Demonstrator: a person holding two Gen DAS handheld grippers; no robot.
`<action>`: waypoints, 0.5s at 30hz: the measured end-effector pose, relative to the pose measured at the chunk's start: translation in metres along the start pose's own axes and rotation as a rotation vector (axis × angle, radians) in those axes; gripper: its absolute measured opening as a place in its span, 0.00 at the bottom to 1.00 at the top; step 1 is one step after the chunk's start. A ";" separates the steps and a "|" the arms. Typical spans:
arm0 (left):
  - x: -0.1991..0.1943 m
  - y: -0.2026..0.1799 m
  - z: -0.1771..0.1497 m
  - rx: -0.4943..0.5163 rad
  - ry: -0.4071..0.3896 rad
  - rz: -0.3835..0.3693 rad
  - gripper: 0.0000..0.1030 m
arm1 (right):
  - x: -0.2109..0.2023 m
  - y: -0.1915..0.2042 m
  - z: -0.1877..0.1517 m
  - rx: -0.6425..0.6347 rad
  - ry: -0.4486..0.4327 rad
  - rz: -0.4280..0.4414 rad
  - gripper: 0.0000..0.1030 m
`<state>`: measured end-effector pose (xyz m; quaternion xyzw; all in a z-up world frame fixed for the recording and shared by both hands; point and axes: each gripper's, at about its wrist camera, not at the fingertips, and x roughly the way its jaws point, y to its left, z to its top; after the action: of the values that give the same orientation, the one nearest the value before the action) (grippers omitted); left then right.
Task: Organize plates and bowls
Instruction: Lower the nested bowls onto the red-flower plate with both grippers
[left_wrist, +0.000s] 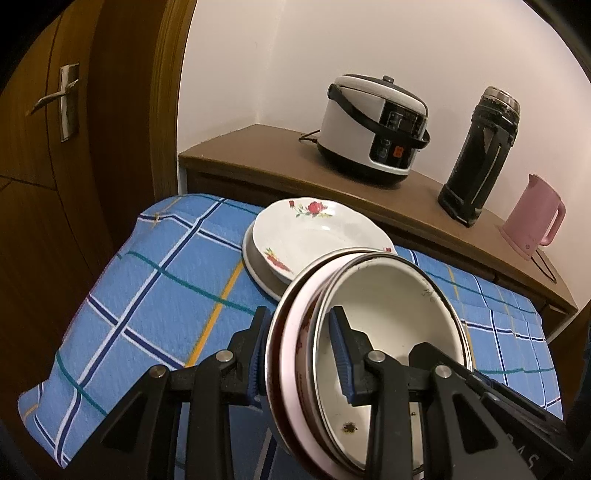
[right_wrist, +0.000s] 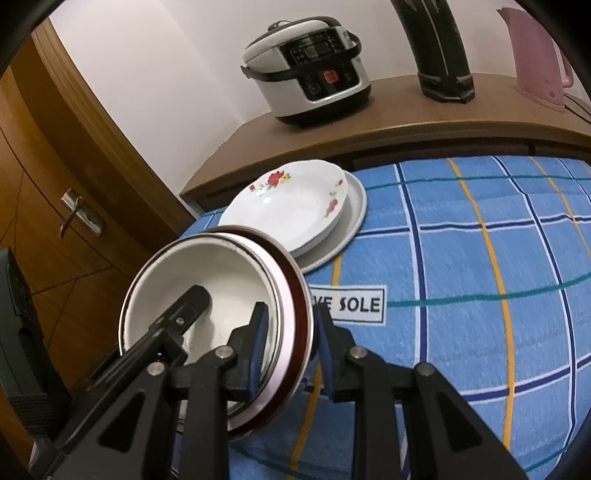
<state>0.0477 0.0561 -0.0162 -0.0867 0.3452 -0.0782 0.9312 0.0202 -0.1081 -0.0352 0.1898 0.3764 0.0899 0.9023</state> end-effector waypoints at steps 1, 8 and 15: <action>0.001 0.000 0.002 0.002 -0.002 -0.001 0.34 | 0.000 0.001 0.002 -0.001 -0.003 0.001 0.25; 0.004 -0.002 0.016 0.007 -0.021 -0.003 0.34 | 0.002 0.005 0.016 -0.006 -0.018 0.001 0.25; 0.012 -0.007 0.031 0.007 -0.034 -0.018 0.34 | 0.004 0.005 0.031 -0.003 -0.040 -0.006 0.25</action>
<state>0.0768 0.0498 0.0010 -0.0879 0.3284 -0.0866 0.9364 0.0447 -0.1111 -0.0161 0.1890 0.3586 0.0839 0.9103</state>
